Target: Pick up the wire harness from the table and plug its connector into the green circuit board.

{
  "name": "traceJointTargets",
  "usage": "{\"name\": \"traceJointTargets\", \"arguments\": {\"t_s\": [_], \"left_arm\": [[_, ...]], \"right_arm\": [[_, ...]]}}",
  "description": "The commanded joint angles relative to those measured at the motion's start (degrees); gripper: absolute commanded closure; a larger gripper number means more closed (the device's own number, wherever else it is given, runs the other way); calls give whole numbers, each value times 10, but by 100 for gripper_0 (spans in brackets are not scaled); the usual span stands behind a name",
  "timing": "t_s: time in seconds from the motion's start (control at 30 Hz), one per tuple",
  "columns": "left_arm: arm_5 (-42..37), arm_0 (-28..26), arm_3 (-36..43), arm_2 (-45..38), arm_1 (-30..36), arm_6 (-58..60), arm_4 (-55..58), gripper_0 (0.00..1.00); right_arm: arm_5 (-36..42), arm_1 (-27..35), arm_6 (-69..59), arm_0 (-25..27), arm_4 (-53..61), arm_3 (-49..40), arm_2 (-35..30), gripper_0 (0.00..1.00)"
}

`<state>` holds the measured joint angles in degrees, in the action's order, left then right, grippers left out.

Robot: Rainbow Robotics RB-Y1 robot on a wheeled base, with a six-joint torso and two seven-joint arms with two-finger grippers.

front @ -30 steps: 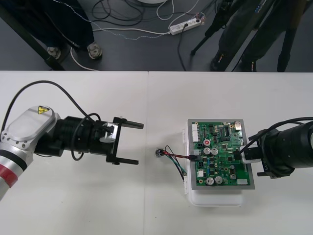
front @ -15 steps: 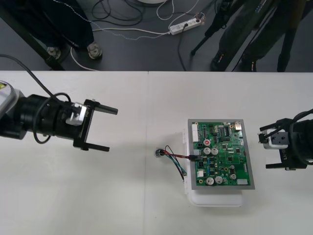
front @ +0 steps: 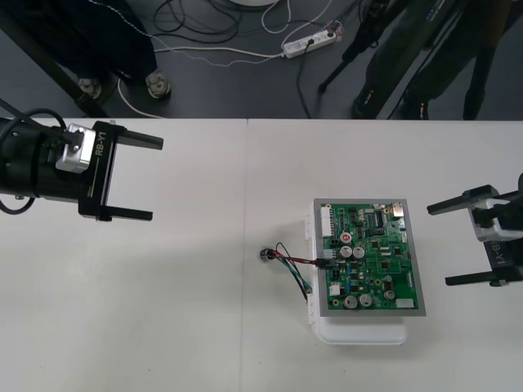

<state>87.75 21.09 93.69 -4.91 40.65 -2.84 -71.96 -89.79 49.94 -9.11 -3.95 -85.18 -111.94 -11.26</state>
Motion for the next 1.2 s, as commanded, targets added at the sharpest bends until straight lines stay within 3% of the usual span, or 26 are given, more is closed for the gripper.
{"name": "traceJointTargets", "arguments": {"t_s": [0.03, 0.53, 1.2], "left_arm": [[23, -26, 60, -30, 38, 91, 0, 0], [23, -39, 80, -29, 119, 94, 46, 0], [23, -55, 112, -29, 151, 113, 63, 0]], "right_arm": [[-2, 55, -32, -13, 77, -3, -18, 0], [-2, 73, -35, -17, 163, -22, -18, 0], [-2, 92, -72, -29, 164, -32, -19, 0]]}}
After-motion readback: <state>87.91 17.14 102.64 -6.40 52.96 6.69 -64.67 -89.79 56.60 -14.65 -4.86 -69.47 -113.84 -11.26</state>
